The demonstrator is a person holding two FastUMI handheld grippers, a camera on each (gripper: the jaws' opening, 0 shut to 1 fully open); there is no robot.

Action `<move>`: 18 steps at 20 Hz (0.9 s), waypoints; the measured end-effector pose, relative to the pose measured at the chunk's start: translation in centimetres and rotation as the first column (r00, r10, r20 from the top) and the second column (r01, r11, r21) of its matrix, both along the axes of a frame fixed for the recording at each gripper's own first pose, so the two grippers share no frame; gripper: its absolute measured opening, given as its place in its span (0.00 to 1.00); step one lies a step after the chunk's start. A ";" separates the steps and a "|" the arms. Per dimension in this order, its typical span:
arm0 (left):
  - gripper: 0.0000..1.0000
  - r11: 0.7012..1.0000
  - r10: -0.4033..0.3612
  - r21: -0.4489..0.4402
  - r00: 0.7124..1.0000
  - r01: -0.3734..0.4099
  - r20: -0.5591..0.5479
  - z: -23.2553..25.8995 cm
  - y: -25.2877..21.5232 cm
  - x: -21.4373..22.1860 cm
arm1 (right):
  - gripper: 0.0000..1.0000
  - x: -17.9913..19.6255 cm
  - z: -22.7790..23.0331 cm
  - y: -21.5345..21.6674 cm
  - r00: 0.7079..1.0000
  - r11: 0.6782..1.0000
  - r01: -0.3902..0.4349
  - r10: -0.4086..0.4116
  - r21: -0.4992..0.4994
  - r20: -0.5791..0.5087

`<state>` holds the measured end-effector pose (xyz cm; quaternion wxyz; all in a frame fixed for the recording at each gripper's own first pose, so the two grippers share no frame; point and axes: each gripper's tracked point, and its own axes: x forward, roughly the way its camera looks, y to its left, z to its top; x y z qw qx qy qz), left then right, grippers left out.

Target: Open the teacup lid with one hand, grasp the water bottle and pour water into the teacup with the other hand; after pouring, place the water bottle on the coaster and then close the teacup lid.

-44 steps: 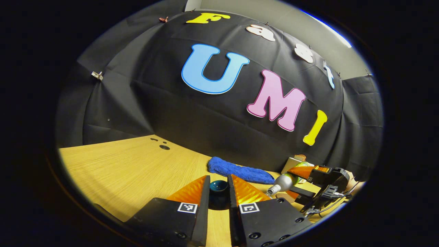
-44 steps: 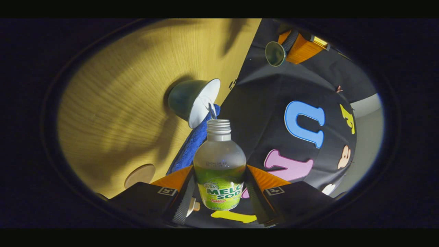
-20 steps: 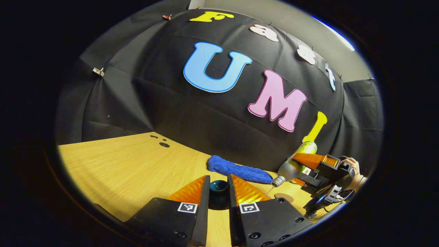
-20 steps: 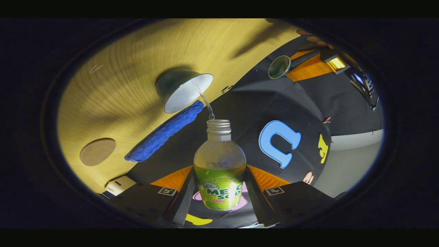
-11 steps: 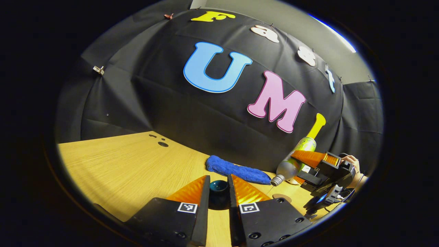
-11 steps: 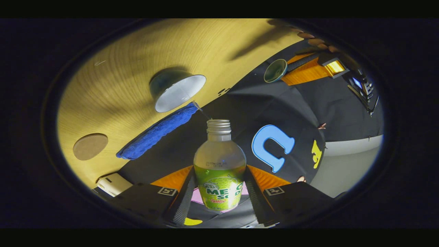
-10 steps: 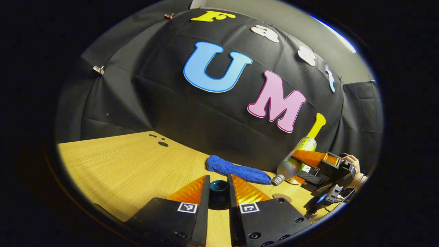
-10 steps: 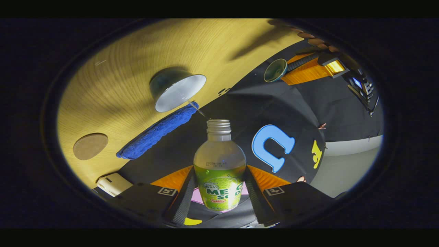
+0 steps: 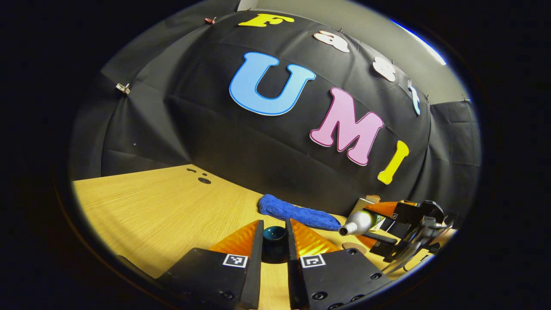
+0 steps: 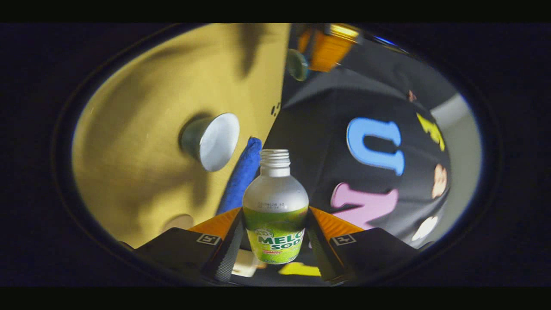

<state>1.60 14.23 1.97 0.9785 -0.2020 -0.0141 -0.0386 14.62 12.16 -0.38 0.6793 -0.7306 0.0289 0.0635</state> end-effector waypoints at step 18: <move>0.30 0.989 0.016 0.143 1.000 -0.019 0.022 2.2 -3.9 -0.8 | 0.77 -2.8 2.6 -2.0 0.986 0.073 0.108 0.123 0.991 -0.116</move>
